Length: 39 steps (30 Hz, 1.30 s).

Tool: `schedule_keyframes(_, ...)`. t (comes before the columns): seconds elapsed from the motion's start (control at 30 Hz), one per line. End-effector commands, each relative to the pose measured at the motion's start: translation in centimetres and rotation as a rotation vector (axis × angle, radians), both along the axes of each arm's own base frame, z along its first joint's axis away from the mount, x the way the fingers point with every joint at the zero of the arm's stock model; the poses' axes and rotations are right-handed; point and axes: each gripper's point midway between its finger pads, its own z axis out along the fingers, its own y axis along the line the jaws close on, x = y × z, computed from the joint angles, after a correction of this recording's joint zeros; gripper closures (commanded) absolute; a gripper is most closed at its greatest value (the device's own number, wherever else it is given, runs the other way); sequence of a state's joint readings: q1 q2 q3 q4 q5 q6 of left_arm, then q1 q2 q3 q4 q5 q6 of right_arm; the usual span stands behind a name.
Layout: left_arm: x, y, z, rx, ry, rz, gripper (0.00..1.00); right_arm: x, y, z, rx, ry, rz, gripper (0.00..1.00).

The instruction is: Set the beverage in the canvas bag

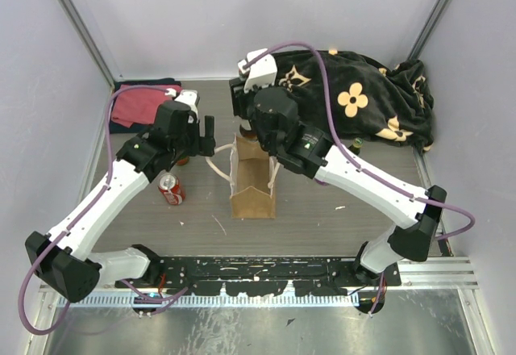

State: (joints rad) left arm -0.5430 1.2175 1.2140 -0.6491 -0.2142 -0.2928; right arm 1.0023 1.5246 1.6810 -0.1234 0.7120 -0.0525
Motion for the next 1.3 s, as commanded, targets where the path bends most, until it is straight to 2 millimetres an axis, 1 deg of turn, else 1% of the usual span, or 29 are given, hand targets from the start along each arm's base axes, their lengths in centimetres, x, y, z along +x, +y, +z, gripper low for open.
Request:
schedule_keyframes(0.0, -0.4, 0.5, -0.2, -0.011, 0.0, 0.005, 0.08, -1.3, -1.2, 3.7, 0.228, -0.083, 0.014, 0.99)
schedule_keyframes(0.13, -0.5, 0.9, -0.7, -0.004, 0.009, 0.009, 0.08, -1.3, -0.7, 0.5, 0.224, -0.038, 0.02, 0.99)
schedule_keyframes(0.23, -0.6, 1.1, -1.0, 0.0, 0.016, 0.014, 0.08, -1.2, -0.2, -1.4, 0.218, -0.011, 0.026, 0.99)
schedule_keyframes(0.37, -0.6, 1.3, -1.5, 0.003, 0.025, 0.015, 0.08, -1.2, 0.2, -3.1, 0.215, 0.01, 0.033, 0.99)
schedule_keyframes(0.47, -0.6, 1.3, -1.6, 0.003, 0.029, 0.015, 0.08, -1.2, 0.5, -3.7, 0.218, 0.021, 0.035, 0.99)
schedule_keyframes(0.53, -0.5, 1.3, -1.6, 0.002, 0.029, 0.016, 0.08, -1.6, 0.6, -3.5, 0.224, 0.019, 0.04, 0.99)
schedule_keyframes(0.6, -0.4, 1.3, -1.6, -0.001, 0.03, 0.016, 0.08, -2.1, 0.7, -2.9, 0.228, 0.007, 0.042, 0.99)
schedule_keyframes(0.67, -0.3, 1.2, -1.5, -0.003, 0.03, 0.013, 0.08, -2.6, 0.7, -1.9, 0.229, -0.01, 0.044, 0.99)
schedule_keyframes(0.77, -0.3, 1.1, -1.5, -0.007, 0.029, 0.012, 0.08, -3.6, 0.6, 0.2, 0.24, -0.041, 0.048, 0.99)
schedule_keyframes(0.9, -0.3, 1.1, -1.5, -0.011, 0.032, 0.014, 0.08, -5.2, 0.9, 2.9, 0.24, -0.077, 0.07, 0.99)
schedule_keyframes(0.97, -0.3, 1.0, -1.5, -0.014, 0.032, 0.015, 0.08, -5.8, 1.2, 3.5, 0.234, -0.083, 0.082, 0.99)
schedule_keyframes(1.07, -0.4, 1.1, -1.6, -0.016, 0.036, 0.017, 0.09, -6.3, 1.5, 3.8, 0.226, -0.086, 0.089, 0.99)
schedule_keyframes(1.27, -0.6, 1.2, -1.7, -0.014, 0.038, 0.017, 0.09, -6.4, 1.4, 1.9, 0.21, -0.065, 0.071, 0.99)
